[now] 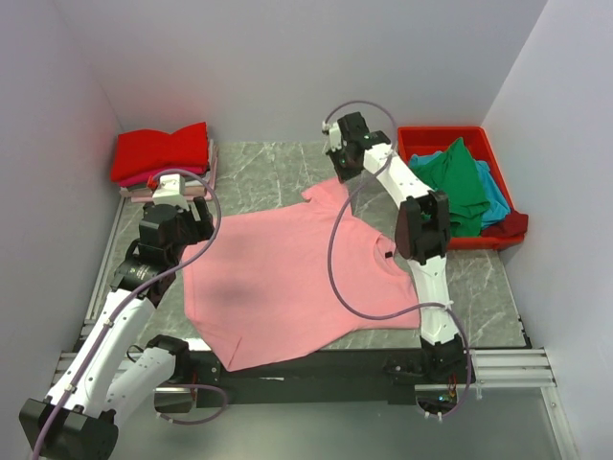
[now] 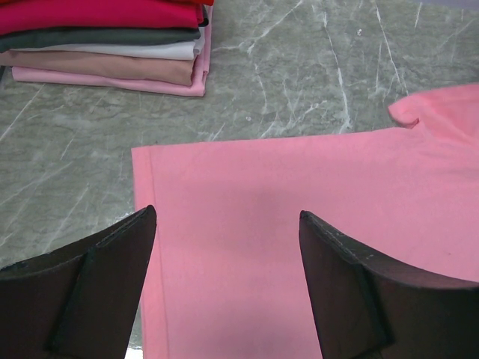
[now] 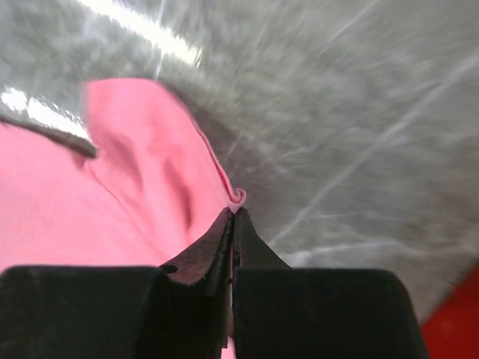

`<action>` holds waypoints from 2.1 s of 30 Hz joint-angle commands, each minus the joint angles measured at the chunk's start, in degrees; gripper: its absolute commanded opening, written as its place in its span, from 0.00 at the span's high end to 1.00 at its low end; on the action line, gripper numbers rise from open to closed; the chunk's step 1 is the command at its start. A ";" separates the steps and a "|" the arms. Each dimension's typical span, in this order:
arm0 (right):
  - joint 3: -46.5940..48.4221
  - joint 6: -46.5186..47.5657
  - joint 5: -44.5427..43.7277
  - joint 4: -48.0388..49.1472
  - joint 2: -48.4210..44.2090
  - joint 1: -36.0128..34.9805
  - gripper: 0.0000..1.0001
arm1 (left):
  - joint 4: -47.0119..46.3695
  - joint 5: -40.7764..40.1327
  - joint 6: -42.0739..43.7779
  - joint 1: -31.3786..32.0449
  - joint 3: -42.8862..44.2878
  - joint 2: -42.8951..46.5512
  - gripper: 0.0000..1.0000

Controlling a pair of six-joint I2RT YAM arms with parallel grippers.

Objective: Fold and stack the t-shirts
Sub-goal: Flatten the tshirt out

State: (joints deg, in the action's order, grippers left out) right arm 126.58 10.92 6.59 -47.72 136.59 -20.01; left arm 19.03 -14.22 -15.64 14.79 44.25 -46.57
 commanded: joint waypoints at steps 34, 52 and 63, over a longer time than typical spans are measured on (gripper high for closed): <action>-2.84 8.77 -10.73 14.85 -5.64 -0.65 1.00 | -9.79 36.35 -14.85 -32.26 5.31 -30.75 0.31; -5.12 7.80 -5.72 14.41 -7.22 -0.65 1.00 | -0.31 32.26 -2.56 -32.29 24.47 -60.04 0.54; -4.50 7.28 -5.36 13.71 -6.52 -0.64 1.00 | 4.26 21.87 0.26 -27.88 26.41 -63.21 0.64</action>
State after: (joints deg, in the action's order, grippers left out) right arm 121.60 18.92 0.75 -34.72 131.46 -20.73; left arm 20.60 11.92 -17.41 -13.34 69.32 -108.42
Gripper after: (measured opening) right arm 0.009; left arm 0.380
